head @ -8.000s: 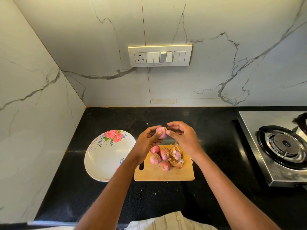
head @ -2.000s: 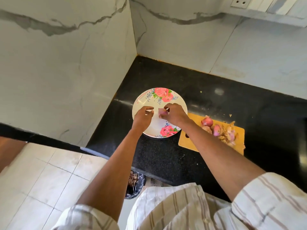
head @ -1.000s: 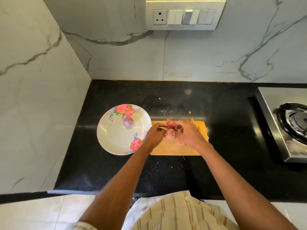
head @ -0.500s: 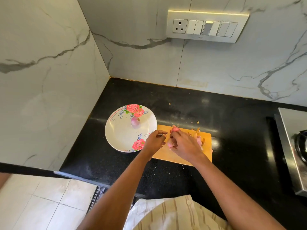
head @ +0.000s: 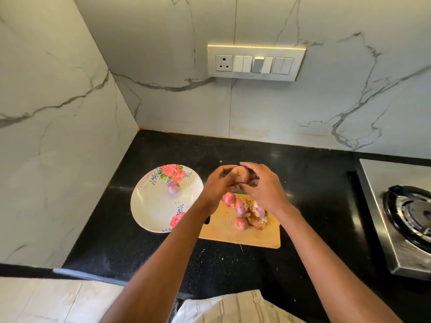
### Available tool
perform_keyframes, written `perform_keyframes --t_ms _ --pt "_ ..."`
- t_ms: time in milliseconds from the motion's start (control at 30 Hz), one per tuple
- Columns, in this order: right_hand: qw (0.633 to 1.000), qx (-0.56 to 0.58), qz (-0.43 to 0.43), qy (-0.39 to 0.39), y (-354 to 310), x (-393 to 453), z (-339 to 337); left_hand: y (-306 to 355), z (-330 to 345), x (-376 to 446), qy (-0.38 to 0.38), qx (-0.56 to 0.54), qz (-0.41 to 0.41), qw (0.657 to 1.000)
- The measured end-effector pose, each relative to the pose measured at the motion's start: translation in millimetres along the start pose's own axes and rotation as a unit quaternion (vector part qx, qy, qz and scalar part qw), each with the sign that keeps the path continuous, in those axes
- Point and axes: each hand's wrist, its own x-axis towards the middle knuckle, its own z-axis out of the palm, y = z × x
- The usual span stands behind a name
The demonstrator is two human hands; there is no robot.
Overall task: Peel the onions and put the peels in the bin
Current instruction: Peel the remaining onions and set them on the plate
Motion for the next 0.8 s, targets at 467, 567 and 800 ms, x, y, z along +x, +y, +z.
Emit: perform_keyframes --t_ms 467,567,800 --pt "0.989 0.098 0.009 0.107 5 -22 -36 30 36 -5 -0.071 -0.057 0.014 0.996" --pt "0.985 0.108 0.001 0.133 0 -19 -33 35 33 -6 -0.065 -0.043 0.01 0.997" --pt "0.986 0.101 -0.044 0.128 -9 -8 -32 49 24 0 -0.041 -0.06 0.018 0.997"
